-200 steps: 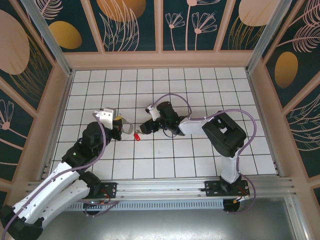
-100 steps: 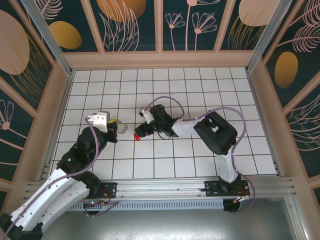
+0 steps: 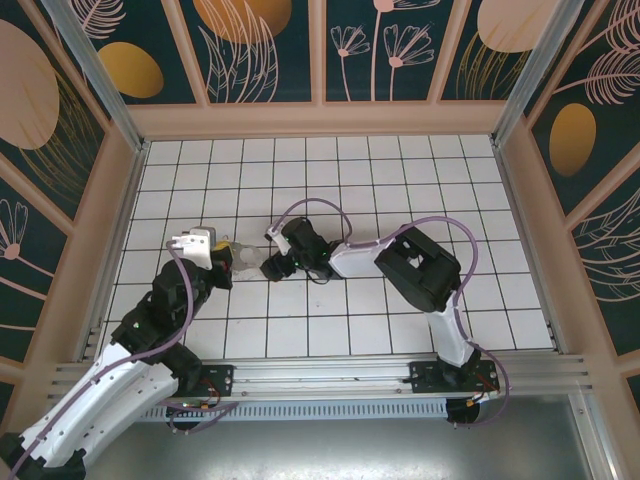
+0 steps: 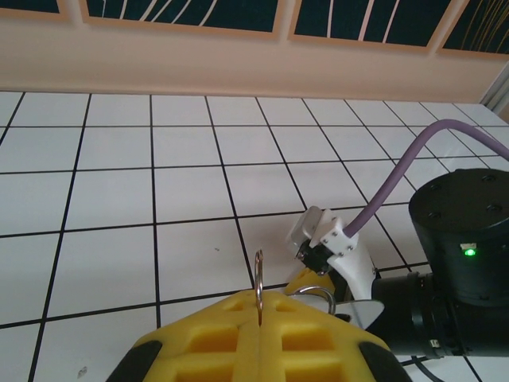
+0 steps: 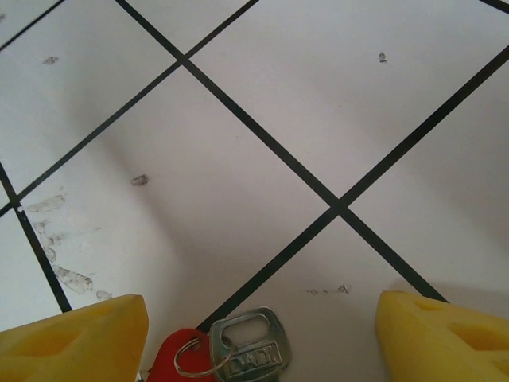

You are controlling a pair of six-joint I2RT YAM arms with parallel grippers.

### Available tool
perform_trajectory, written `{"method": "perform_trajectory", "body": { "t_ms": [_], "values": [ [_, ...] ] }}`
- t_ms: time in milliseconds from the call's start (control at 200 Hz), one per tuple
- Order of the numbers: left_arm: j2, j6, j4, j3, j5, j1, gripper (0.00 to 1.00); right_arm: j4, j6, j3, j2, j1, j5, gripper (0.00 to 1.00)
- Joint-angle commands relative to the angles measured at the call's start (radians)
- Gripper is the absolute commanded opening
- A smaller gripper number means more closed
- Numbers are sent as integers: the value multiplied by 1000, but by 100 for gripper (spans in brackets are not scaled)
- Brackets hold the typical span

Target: Put the keys on the keyring

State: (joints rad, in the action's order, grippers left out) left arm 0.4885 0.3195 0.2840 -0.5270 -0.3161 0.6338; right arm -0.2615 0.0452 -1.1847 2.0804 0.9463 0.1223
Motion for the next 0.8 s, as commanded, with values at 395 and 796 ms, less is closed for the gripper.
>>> {"method": "perform_trajectory", "body": {
  "t_ms": [395,796],
  "values": [
    [1,-4,-54,15,2,-5,0,100,-69,42,15,36,-183,69],
    [24,-25,-85,14,22,-6,0,76,-42,170,-84,-52,-215,65]
  ]
}}
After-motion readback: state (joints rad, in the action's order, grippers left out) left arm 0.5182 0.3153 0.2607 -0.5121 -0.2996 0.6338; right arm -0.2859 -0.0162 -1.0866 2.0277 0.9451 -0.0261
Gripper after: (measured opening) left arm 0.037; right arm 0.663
